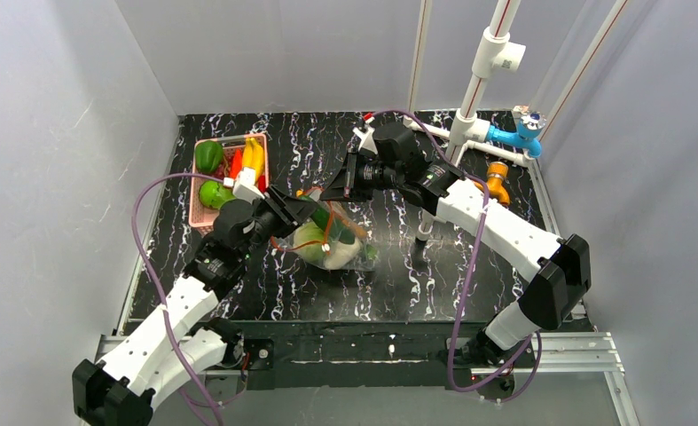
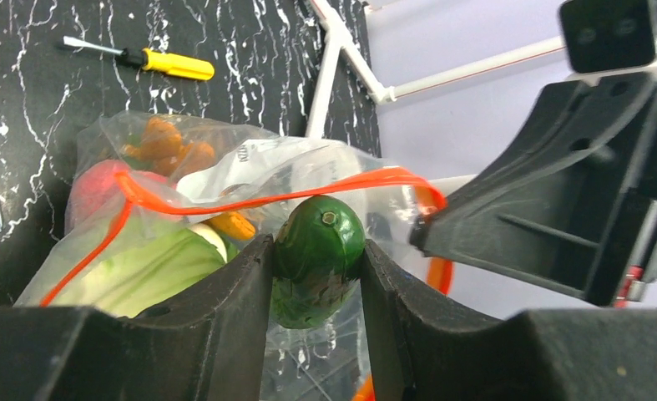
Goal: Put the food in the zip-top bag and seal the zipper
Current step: Place the fake vegetable in the zipper food storage bag.
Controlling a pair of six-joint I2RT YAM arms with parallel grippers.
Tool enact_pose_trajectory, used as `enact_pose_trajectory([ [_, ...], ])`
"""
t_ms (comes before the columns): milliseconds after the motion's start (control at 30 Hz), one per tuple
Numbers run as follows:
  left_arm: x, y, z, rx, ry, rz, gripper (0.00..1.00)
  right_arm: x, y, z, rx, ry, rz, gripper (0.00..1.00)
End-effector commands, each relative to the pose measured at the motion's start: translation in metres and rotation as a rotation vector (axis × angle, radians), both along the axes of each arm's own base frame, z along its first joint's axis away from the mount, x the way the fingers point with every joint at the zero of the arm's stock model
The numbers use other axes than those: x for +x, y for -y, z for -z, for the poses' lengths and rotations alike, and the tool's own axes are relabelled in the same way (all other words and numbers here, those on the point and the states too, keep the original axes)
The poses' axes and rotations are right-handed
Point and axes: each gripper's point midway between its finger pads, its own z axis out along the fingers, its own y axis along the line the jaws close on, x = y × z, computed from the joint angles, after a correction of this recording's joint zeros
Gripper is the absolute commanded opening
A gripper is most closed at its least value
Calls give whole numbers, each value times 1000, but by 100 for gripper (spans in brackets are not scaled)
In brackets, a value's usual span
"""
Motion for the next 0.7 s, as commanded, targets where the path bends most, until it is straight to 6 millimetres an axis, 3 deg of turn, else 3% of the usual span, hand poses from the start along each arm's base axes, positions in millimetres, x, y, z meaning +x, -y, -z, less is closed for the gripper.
enact_pose_trajectory([
  [0,2,0,7,13,20,-8,18,3,-2,-43,109,62,2,1],
  [100,1,0,9,11,13,-6,21,3,-2,-44,111,63,0,1],
  [267,-1,10,12,-4,-14,42,36,3,-2,-43,115,65,4,1],
  [333,-3,12,13,-9,-15,61,51,3,-1,-42,110,65,6,1],
  [400,-8,12,13,6,-18,78,74,2,0,-43,111,70,5,1],
  [467,-15,7,18,63,-44,91,90,1,1,-44,110,74,6,1],
  [667,-37,0,4,209,-59,187,96,1,4,-44,97,92,3,1],
])
